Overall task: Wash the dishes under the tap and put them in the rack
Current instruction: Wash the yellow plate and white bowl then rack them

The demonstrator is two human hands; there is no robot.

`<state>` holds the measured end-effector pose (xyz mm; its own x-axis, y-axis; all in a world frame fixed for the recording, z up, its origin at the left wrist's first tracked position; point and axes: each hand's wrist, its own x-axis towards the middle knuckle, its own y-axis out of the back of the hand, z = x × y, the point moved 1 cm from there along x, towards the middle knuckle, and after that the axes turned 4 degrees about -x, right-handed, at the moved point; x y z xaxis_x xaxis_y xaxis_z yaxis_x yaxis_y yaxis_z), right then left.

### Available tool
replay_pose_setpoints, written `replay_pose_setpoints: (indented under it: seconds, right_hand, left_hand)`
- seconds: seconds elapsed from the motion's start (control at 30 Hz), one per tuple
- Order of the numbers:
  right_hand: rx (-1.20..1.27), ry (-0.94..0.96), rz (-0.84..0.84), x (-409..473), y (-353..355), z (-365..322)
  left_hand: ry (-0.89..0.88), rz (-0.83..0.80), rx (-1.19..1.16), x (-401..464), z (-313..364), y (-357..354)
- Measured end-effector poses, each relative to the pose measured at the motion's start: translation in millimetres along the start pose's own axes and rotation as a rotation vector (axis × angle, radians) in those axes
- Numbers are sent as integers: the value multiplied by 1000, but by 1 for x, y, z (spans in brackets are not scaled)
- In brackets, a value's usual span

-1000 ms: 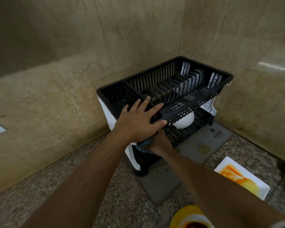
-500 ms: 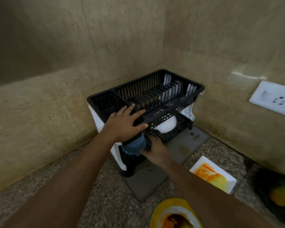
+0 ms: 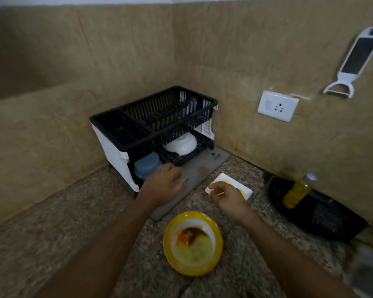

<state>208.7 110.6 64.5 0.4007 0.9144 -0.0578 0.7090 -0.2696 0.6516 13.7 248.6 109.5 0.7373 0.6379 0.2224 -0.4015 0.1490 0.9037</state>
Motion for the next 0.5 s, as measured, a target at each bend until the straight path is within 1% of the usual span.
replay_pose_setpoints:
  seconds: [0.07,0.17,0.23,0.27,0.3,0.37,0.43,0.5]
  right_hand:
    - [-15,-64,-9,-22,2,19]
    - [-46,-105,-43,-54,1,40]
    - [-79,-93,-110,-73,-2,47]
    - [-94,-95,-157,-80,-7,49]
    - [-89,-106,-206,-86,-13,51]
    - [-82,-151,-268,-93,-25,58]
    - [-57,-152,-334,-95,-38,63]
    - [-3,-186,-337,-95,-49,66]
  left_hand:
    - [94,-97,-70,-23,13,-24]
    - [194,-123,-105,-58,18,-57]
    - [408,-239,-113,-79,13,-73]
    - [491,-298,-92,-87,11,-80]
    - [536,-328,-70,-95,8,-87]
    - [585,-357,-74,-106,8,-94]
    - [623,-343,-151,-112,9,-100]
    - [648,-322,-215,-114,14,-99]
